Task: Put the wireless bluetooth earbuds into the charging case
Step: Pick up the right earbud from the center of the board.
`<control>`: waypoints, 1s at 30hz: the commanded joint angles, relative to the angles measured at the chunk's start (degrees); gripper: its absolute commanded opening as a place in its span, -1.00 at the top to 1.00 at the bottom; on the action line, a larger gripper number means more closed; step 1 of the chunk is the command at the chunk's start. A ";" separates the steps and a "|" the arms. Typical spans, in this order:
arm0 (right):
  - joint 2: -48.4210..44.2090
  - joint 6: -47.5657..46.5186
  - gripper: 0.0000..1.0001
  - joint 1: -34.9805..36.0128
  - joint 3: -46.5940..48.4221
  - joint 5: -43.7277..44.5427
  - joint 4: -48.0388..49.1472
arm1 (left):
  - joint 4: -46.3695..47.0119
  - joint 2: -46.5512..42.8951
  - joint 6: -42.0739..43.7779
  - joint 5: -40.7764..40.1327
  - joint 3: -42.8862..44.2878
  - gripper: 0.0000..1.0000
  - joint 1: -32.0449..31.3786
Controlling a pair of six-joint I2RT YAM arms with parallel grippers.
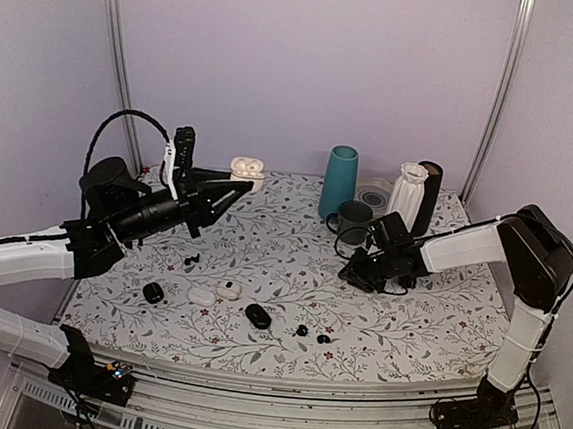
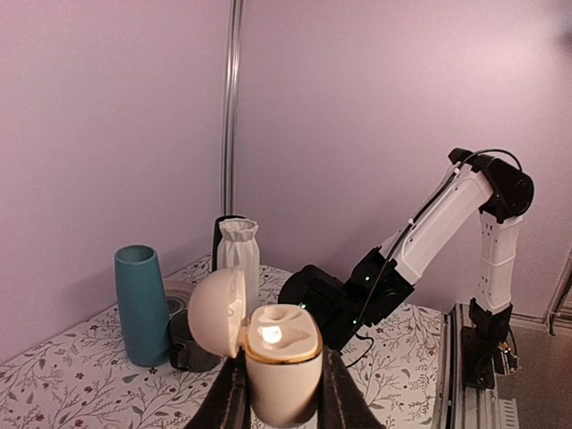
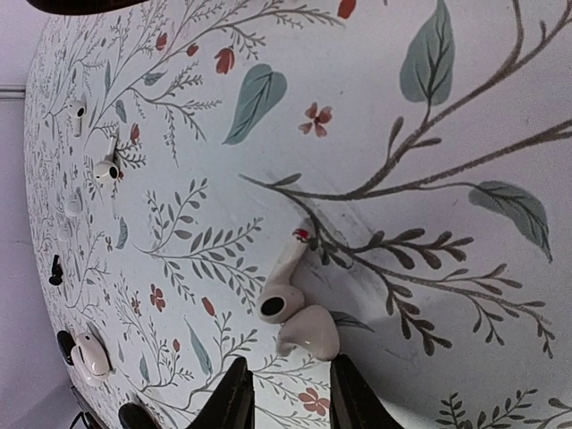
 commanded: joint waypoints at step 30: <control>11.04 -23.92 0.46 3.22 19.38 14.96 -22.03 | 0.09 -0.71 -0.17 0.25 -0.39 1.00 1.23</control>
